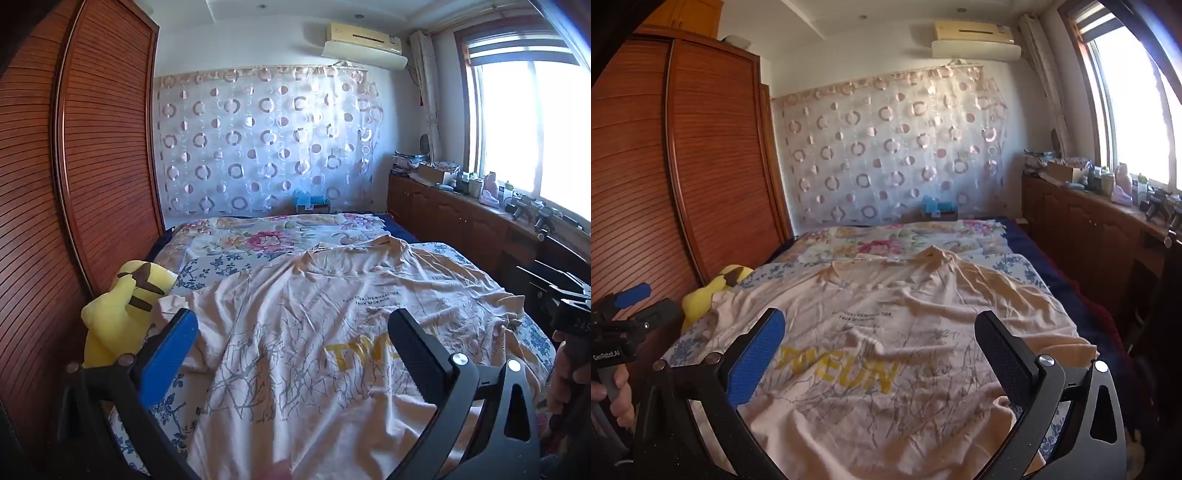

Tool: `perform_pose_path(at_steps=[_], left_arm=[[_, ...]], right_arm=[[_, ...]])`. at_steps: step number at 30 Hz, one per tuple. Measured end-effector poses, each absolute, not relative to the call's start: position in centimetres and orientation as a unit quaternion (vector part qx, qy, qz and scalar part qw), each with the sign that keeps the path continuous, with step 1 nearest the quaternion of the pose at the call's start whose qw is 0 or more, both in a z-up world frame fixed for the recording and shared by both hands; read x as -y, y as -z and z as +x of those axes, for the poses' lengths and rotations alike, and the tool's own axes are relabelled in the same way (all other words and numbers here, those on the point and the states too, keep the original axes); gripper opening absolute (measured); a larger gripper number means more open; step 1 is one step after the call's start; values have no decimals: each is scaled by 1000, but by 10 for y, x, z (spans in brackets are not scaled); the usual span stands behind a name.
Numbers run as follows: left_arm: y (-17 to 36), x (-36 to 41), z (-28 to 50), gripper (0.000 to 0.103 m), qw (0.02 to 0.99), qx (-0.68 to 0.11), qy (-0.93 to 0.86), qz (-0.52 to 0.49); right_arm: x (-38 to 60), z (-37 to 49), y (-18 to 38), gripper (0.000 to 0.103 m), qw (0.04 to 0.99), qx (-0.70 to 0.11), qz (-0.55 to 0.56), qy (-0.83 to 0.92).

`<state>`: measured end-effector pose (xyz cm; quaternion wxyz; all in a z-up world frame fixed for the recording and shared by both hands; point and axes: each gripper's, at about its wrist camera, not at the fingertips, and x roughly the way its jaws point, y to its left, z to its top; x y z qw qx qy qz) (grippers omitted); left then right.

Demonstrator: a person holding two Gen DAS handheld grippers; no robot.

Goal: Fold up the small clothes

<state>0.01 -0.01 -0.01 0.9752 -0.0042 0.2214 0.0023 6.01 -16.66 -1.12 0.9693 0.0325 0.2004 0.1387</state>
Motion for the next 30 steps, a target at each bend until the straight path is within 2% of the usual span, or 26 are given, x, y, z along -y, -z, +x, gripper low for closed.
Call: perform_pose_path(at_steps=[30], left_arm=[[-3,-4,-4,103,977,-212,-9,-8]], right_arm=[[163,54,6,103,972,-191,22,-137]])
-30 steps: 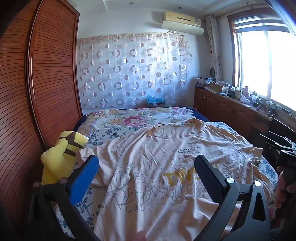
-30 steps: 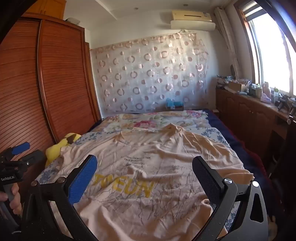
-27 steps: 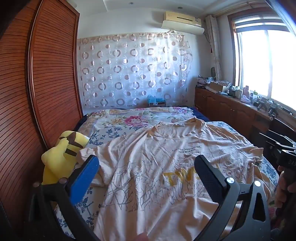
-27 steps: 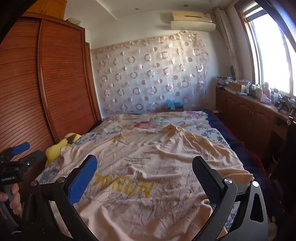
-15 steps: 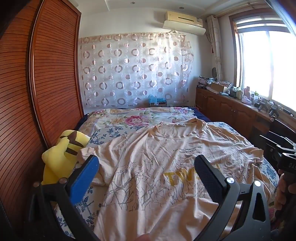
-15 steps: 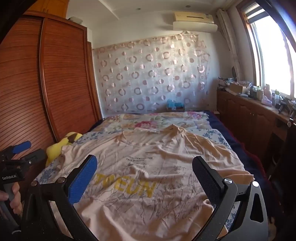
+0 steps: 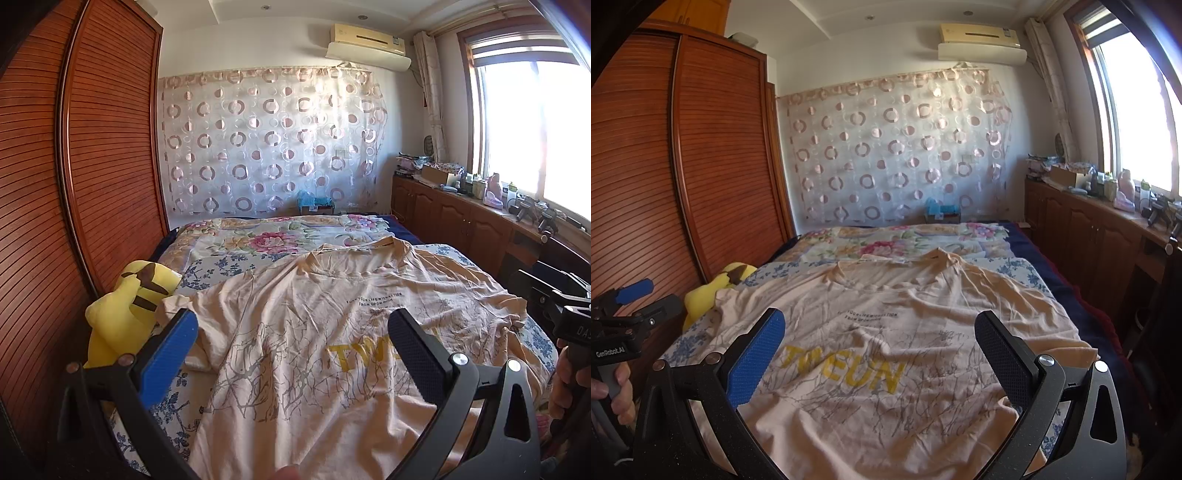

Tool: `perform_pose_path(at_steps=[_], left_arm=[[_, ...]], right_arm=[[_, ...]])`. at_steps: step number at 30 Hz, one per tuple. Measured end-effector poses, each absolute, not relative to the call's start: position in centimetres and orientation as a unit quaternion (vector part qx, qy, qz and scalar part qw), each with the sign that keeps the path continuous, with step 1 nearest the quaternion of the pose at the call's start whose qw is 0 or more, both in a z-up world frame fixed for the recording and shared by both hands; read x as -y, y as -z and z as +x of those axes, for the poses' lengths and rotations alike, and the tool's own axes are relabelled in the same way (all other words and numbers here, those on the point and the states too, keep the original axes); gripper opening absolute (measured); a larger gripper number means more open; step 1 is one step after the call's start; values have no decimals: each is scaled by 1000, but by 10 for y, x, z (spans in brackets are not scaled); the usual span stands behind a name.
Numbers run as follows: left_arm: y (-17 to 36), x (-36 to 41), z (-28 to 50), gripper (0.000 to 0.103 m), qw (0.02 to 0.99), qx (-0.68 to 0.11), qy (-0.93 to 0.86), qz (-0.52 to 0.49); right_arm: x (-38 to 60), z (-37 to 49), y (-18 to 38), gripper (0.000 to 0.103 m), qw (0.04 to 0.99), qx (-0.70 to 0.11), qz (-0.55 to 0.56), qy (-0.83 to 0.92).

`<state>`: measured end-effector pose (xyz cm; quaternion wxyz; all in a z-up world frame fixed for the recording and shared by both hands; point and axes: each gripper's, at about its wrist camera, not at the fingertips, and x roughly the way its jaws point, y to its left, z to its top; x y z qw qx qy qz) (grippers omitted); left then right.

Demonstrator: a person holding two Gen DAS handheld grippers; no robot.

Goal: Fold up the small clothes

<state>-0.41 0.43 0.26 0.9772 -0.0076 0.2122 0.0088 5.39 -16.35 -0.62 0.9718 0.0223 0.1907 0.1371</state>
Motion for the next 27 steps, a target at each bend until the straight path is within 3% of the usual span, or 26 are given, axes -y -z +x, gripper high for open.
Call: perform_pose_path(at_steps=[27], left_arm=[[-11,-5,-3,103,978,-207,-10,-3]], right_arm=[[162,53,4,103,972,-190,22,-137]])
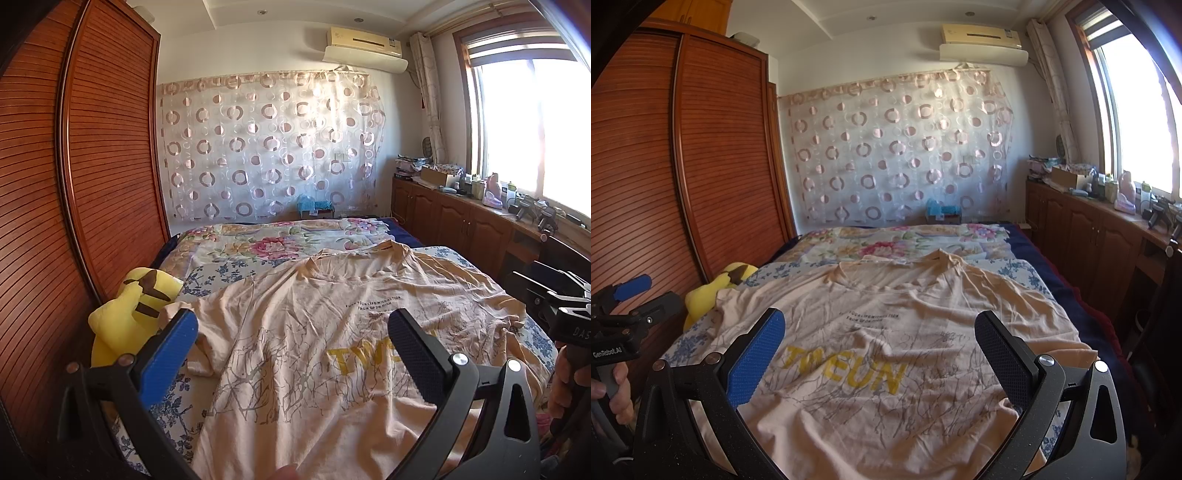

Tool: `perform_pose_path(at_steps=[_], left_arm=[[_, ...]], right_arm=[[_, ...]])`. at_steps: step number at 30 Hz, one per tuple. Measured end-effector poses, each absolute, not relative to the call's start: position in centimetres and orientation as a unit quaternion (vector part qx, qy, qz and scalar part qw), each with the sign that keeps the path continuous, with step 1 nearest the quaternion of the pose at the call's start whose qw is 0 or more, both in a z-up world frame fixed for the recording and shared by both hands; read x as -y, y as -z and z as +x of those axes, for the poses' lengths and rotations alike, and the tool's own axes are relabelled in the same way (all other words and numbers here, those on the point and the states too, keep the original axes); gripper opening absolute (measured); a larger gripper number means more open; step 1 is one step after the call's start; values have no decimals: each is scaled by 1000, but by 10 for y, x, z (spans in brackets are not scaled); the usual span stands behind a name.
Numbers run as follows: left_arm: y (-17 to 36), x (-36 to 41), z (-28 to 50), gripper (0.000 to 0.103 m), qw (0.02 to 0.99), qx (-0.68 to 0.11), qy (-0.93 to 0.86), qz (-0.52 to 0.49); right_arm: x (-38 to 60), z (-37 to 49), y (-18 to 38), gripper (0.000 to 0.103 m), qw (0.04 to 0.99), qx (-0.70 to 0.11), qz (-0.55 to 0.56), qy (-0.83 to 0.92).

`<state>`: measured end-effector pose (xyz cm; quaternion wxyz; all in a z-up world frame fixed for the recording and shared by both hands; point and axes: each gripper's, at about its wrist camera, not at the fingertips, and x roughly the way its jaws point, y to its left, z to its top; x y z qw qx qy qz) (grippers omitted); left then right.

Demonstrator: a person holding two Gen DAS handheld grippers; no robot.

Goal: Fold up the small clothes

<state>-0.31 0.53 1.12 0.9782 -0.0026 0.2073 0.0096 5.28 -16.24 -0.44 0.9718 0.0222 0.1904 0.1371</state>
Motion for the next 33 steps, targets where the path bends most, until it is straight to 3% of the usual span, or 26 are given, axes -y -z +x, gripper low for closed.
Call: perform_pose_path(at_steps=[33], left_arm=[[-11,-1,-7,103,979,-205,-10,1]], right_arm=[[162,52,4,103,972,-189,20,-138]])
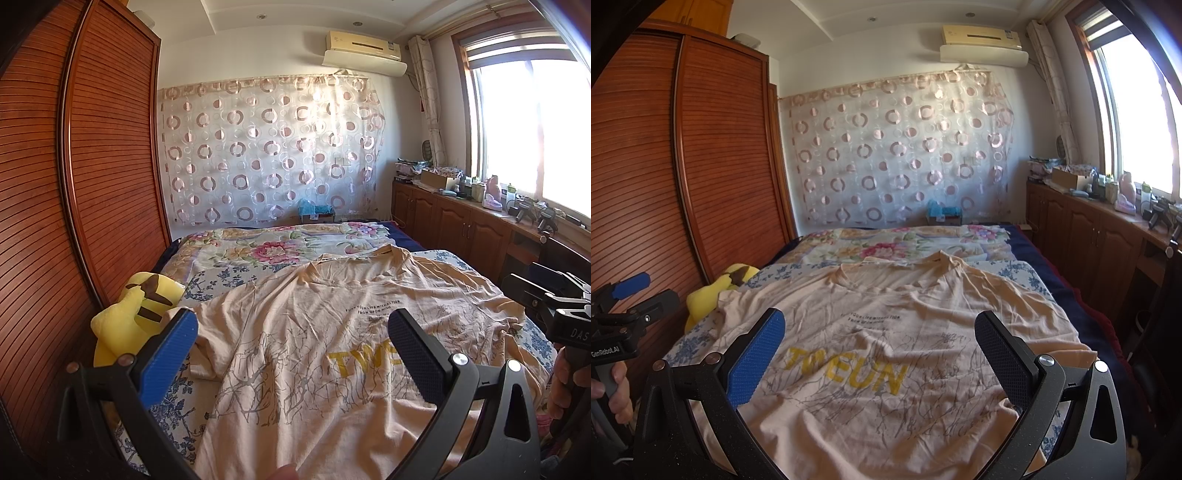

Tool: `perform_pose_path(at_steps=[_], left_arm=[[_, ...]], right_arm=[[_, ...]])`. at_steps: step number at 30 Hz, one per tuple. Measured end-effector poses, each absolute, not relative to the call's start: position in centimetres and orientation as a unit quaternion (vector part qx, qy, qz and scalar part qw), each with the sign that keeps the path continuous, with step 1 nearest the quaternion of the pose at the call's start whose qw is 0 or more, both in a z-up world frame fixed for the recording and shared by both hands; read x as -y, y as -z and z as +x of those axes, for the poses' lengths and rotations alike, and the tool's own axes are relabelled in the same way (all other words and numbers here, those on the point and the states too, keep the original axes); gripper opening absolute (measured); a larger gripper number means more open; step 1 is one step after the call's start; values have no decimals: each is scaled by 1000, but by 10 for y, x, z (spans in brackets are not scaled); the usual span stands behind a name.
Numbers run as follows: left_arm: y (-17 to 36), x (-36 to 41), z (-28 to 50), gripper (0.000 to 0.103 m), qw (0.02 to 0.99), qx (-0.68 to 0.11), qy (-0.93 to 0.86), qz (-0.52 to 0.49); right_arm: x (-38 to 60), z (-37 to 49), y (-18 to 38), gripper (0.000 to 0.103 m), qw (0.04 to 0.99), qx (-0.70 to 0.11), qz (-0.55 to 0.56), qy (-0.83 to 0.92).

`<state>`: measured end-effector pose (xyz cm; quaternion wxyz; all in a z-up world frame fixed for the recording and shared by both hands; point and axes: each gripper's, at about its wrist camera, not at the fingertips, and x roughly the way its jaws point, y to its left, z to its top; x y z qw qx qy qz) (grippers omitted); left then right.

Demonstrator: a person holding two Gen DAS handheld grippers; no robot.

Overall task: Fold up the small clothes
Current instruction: 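Lower the left gripper to the T-shirt's side edge and close on it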

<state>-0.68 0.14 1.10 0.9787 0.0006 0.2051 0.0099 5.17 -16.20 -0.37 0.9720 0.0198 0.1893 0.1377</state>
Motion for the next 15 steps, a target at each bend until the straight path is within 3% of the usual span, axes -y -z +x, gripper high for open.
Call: perform_pose_path(at_steps=[15], left_arm=[[6,-47,40,103,966,-258,-25,3]], right_arm=[[151,81,29,103,959,-229,-11,-166]])
